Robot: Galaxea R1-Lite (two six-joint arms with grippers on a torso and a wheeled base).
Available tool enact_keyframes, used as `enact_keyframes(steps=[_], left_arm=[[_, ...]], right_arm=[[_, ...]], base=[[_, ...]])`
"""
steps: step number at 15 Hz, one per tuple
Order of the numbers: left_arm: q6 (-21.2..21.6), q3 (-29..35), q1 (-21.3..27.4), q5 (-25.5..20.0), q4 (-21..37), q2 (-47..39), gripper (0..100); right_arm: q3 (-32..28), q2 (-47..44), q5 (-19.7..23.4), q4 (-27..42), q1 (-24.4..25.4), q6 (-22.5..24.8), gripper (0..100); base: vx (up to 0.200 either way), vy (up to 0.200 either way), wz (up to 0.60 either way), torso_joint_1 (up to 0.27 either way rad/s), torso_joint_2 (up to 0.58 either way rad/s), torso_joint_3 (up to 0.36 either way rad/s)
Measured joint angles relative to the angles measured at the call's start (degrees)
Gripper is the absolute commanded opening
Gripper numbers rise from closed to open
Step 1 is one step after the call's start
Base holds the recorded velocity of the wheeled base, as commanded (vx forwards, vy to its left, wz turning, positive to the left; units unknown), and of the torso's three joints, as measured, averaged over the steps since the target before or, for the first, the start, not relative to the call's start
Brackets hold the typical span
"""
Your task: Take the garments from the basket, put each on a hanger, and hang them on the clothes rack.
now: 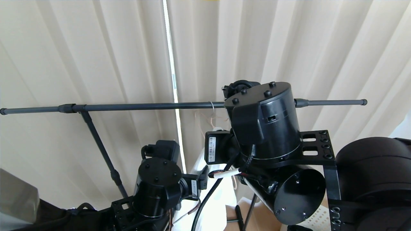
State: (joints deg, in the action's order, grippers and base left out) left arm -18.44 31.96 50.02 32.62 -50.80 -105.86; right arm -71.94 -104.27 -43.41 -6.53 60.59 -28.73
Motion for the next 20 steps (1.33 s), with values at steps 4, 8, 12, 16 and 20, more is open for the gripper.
enact_keyframes(steps=[4,8,12,16,20], left_arm=[[0.41,-0.27,-0.66,0.5,0.0,-1.63,100],[1.65,-0.57,-0.83,1.54,0.02,-2.46,100],[1.69,-0.27,-0.93,1.56,-0.33,-3.49,100],[1.8,-0.55,-0.74,1.62,-1.28,-4.47,100],[1.89,-1.15,0.12,1.72,-2.24,-6.31,100]], right_arm=[[-0.22,1.29,-0.02,-0.02,-1.61,0.57,0],[-0.22,2.45,-0.02,0.0,-2.55,0.77,0],[-0.22,2.94,-0.02,-0.04,-2.35,0.79,0],[-0.26,3.02,-0.6,-0.09,-0.2,0.79,0],[-0.55,3.33,-1.39,-0.11,0.27,0.85,0]], base=[[0.0,0.0,0.0,0.0,0.0,0.0],[0.0,0.0,0.0,0.0,0.0,0.0],[0.0,0.0,0.0,0.0,0.0,0.0],[0.0,0.0,0.0,0.0,0.0,0.0],[0.0,0.0,0.0,0.0,0.0,0.0]])
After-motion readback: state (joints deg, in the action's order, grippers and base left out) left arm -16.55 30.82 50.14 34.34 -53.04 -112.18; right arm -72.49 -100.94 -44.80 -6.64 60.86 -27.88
